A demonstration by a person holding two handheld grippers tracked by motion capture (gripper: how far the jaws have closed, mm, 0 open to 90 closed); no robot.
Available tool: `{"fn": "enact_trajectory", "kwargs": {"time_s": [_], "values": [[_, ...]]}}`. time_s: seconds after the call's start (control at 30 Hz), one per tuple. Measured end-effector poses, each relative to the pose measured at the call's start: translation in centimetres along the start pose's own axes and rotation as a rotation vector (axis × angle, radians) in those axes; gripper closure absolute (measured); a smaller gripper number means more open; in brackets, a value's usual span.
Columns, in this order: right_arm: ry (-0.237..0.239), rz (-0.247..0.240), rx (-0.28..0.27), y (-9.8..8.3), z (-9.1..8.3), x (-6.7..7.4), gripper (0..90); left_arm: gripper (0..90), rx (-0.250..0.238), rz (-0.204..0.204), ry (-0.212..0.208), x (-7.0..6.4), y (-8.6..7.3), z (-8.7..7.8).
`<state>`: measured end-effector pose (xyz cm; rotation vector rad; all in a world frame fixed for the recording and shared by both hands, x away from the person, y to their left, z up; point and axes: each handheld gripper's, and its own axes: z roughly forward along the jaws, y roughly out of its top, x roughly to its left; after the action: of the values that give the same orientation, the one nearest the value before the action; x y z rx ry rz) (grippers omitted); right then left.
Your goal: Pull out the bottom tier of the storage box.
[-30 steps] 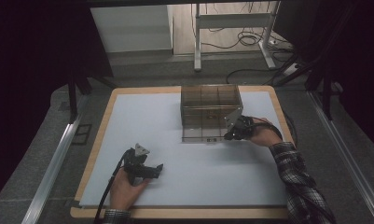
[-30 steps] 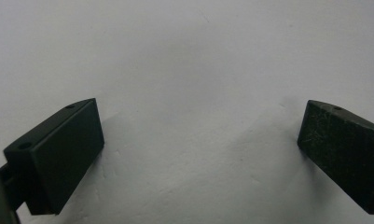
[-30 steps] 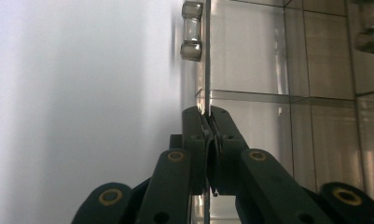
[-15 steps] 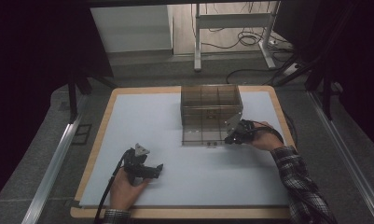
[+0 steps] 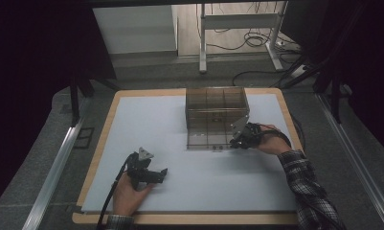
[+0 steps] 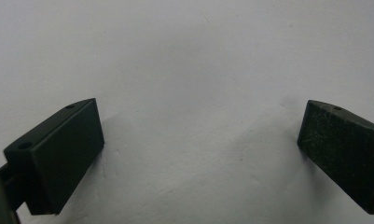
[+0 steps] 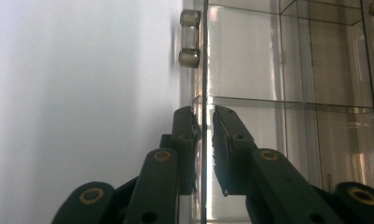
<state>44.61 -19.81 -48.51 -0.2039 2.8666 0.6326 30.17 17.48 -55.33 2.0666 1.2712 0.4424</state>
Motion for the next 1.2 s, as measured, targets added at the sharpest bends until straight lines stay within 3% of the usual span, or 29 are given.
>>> {"fn": "enact_trajectory", "kwargs": {"time_s": [0.2, 0.6, 0.83, 1.2], "values": [[-0.026, -0.003, -0.011, 0.3, -0.2, 0.3, 72.2, 0.0, 0.000, -0.001, 0.000, 0.0, 0.0, 0.0], [-0.063, 0.056, -0.043, 0.5, -0.6, 1.0, 64.9, 0.0, -0.001, -0.001, 0.000, 0.0, 0.0, 0.0], [-0.086, 0.113, -0.077, 0.6, -1.3, 1.5, 58.4, 0.0, -0.001, -0.001, 0.000, 0.0, 0.0, 0.0], [-0.129, 0.235, -0.139, 0.2, -2.7, 3.1, 34.8, 0.0, -0.001, -0.001, 0.000, 0.0, 0.0, 0.0]]}}
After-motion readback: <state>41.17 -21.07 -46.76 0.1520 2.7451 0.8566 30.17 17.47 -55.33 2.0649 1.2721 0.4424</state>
